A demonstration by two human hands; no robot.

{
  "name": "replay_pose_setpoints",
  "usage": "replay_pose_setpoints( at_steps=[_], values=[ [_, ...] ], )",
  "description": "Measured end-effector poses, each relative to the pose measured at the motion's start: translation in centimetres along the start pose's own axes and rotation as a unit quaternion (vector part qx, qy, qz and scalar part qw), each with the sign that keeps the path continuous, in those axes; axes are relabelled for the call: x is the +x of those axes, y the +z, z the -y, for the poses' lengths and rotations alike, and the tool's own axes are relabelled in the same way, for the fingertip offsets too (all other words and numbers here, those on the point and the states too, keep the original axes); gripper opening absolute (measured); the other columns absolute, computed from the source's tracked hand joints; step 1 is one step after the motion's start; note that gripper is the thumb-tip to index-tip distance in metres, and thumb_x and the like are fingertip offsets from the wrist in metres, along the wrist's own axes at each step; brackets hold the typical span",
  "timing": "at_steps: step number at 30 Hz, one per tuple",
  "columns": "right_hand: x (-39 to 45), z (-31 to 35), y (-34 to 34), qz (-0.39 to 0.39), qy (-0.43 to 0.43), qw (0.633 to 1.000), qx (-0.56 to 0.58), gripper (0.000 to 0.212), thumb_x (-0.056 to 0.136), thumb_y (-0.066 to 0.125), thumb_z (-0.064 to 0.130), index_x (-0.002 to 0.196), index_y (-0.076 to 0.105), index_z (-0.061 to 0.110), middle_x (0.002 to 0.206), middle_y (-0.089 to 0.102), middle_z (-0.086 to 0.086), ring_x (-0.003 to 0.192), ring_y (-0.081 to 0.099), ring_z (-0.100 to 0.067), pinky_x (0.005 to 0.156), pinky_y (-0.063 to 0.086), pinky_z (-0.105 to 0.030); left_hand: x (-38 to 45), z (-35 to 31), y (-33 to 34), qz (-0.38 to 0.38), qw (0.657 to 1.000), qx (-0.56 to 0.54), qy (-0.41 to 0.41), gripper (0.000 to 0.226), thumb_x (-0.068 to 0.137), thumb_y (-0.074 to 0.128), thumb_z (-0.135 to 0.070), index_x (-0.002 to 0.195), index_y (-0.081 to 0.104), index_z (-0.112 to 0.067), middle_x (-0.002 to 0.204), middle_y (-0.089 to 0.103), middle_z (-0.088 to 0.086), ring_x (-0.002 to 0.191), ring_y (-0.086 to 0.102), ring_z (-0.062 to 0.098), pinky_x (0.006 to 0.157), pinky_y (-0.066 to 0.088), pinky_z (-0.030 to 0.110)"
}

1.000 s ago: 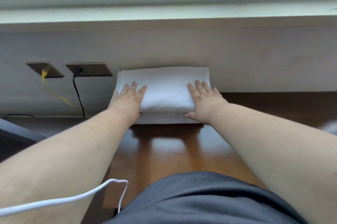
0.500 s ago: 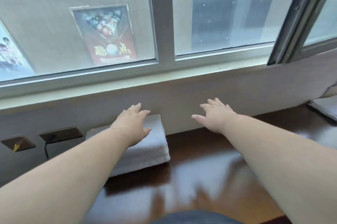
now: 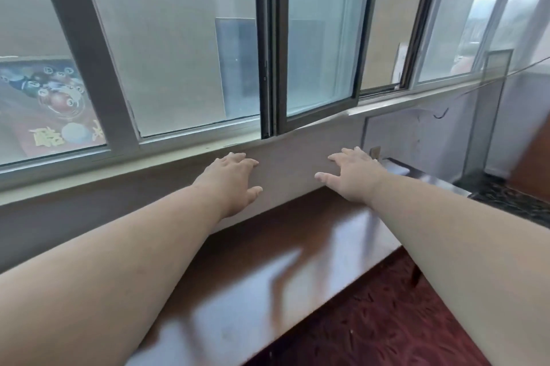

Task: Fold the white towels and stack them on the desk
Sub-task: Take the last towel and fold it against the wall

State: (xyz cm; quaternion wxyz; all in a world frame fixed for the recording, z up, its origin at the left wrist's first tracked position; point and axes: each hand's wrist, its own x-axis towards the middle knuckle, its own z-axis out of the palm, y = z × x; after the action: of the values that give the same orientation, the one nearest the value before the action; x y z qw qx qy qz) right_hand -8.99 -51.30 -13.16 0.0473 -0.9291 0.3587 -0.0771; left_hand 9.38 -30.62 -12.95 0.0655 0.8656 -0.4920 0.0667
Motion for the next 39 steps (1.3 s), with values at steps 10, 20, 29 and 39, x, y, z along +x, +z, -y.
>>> replay_pose_setpoints(
  at_steps=[10,20,29,39],
  values=[
    [-6.0,-15.1,-2.8,-0.005,0.059,0.998,0.005,0.087,0.085,0.042,0.076,0.154,0.028,0.024,0.162,0.024,-0.003,0.151,0.01,-0.026,0.121,0.015,-0.048,3.2,-16.4,0.7,-0.008,0.997,-0.043,0.057,0.074,0.088,0.052,-0.062,0.15,0.028,-0.029,0.156,0.031,-0.003,0.143,0.027,0.018,0.115,0.025,0.037],
    [-5.4,-23.3,-1.8,0.004,0.111,0.993,0.027,0.087,0.085,0.045,0.074,0.154,0.027,0.024,0.161,0.026,0.002,0.151,0.008,-0.027,0.12,0.017,-0.048,8.3,-22.5,5.1,0.02,0.995,-0.071,0.064,0.071,0.09,0.051,-0.059,0.15,0.029,-0.028,0.154,0.032,-0.002,0.141,0.032,0.021,0.113,0.029,0.039],
    [1.9,-29.8,0.6,0.006,0.152,0.988,0.015,0.082,0.089,0.049,0.066,0.153,0.027,0.021,0.159,0.029,-0.004,0.15,0.012,-0.03,0.121,0.016,-0.046,20.2,-25.5,11.8,0.039,0.992,-0.076,0.096,0.064,0.09,0.052,-0.056,0.146,0.034,-0.031,0.151,0.036,-0.004,0.136,0.037,0.022,0.107,0.035,0.041],
    [11.1,-38.3,4.0,0.002,0.212,0.976,0.049,0.081,0.089,0.05,0.065,0.153,0.03,0.019,0.16,0.029,-0.002,0.149,0.015,-0.027,0.121,0.017,-0.042,34.4,-30.1,17.1,0.072,0.988,-0.065,0.122,0.068,0.09,0.052,-0.055,0.149,0.03,-0.029,0.153,0.034,-0.001,0.138,0.035,0.024,0.111,0.033,0.041]
  ],
)
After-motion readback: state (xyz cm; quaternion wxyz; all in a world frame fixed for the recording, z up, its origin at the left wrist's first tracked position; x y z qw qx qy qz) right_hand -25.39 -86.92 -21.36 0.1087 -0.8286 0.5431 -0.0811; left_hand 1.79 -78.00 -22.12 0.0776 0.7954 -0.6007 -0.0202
